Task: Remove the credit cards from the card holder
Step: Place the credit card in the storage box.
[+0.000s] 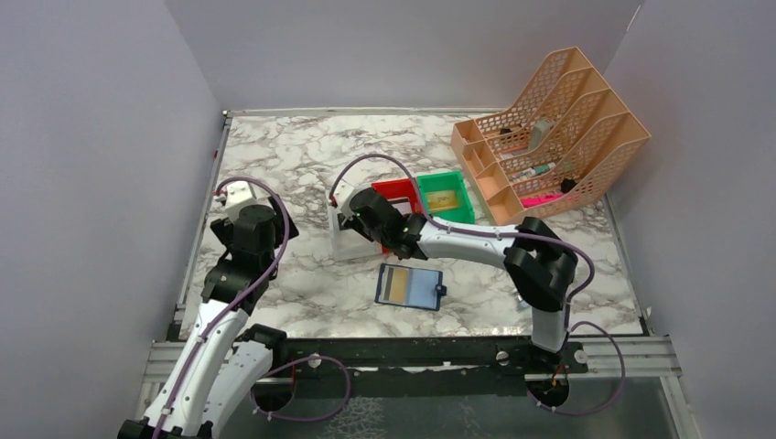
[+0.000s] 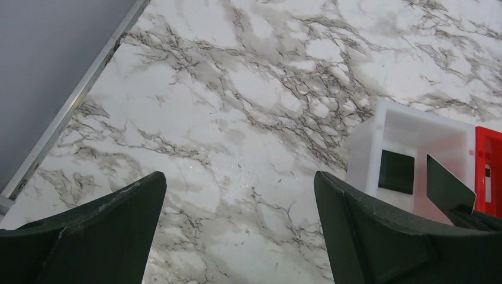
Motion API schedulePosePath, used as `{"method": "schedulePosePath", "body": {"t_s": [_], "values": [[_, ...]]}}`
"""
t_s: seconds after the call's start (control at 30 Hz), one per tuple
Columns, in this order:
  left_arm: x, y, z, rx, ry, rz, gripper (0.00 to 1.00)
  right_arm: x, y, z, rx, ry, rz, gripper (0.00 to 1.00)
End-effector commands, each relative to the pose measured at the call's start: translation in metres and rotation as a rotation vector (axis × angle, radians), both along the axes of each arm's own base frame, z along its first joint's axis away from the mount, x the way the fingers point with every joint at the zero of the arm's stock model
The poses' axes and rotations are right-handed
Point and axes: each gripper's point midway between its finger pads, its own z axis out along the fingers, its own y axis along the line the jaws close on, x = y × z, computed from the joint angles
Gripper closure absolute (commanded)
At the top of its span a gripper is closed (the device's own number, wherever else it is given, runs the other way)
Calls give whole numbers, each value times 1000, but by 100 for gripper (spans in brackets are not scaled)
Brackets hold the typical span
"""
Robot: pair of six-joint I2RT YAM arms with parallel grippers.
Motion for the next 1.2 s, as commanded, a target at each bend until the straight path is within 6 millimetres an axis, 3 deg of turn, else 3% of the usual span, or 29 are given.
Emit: {"method": "schedulePosePath", "body": {"t_s": [0.0,0.43,0.83,1.17], "values": [[1,12,7,20,-26,62,1,21,-7,-3,-180,-133,-22,99],[-7,24,20,25,-91,116,1,34,4,-39,-380,-187,67,97],[-5,21,18,26,-81,95,1,26,8,-64,-480,-142,199,89],[-2,18,14,24,-65,75,1,22,8,-67,-468,-126,214,70]]}}
